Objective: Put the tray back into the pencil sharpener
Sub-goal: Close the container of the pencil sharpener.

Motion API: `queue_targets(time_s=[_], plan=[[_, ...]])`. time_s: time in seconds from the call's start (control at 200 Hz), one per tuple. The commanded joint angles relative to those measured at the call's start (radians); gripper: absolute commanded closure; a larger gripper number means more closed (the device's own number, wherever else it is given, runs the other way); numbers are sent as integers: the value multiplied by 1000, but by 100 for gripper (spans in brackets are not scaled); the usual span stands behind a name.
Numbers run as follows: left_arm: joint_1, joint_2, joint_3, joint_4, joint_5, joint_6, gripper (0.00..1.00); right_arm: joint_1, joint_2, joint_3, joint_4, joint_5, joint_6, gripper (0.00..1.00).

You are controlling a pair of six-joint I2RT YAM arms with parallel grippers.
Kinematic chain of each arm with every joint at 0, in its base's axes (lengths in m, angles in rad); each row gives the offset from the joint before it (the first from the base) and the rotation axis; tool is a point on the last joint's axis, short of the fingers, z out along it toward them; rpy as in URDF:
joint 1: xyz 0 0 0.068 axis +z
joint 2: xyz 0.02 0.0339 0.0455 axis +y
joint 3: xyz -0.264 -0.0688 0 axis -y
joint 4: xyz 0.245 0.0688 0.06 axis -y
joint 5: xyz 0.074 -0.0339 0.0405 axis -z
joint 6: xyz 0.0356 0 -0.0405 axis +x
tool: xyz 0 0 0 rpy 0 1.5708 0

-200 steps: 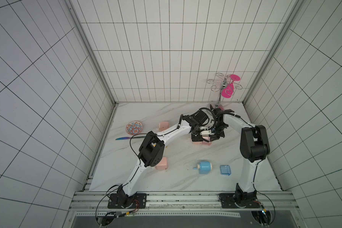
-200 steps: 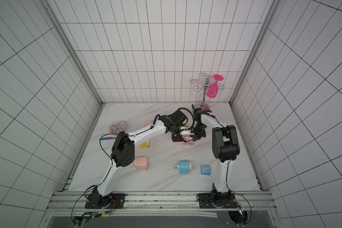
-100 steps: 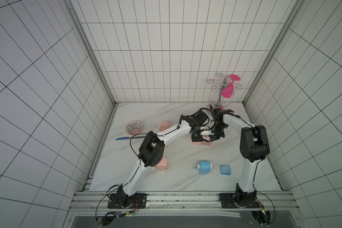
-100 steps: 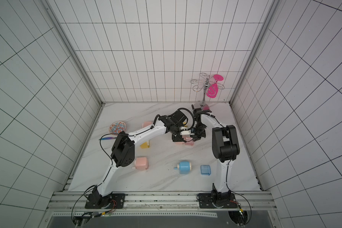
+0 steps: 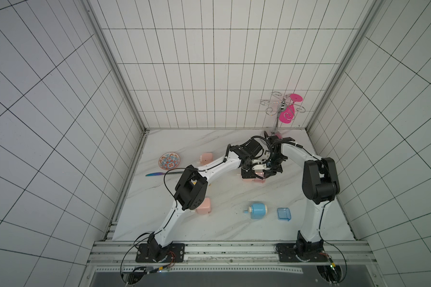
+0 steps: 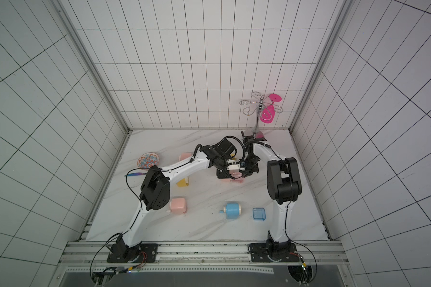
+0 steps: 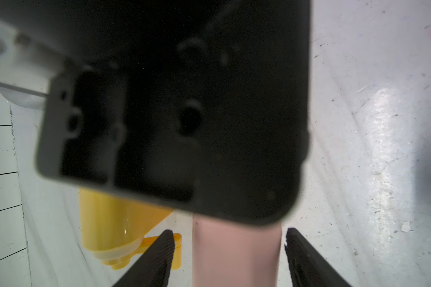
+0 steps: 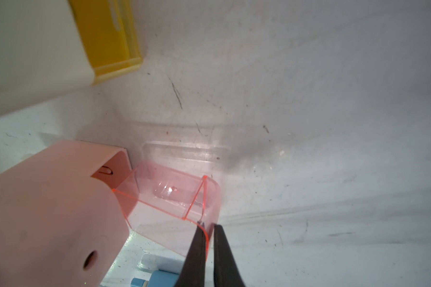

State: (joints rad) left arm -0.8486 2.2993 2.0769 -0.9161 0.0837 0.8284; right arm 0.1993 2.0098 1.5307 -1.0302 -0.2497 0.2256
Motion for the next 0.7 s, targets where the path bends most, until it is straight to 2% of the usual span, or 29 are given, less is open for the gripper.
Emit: queue_targets(time_s=[0.0, 0.7], plan=[[8, -30, -9, 10, 16, 18, 26, 16, 17, 34, -27, -17, -22, 90], [9, -26, -10, 7, 22, 18, 26, 8, 27, 3, 19, -84, -12, 90]])
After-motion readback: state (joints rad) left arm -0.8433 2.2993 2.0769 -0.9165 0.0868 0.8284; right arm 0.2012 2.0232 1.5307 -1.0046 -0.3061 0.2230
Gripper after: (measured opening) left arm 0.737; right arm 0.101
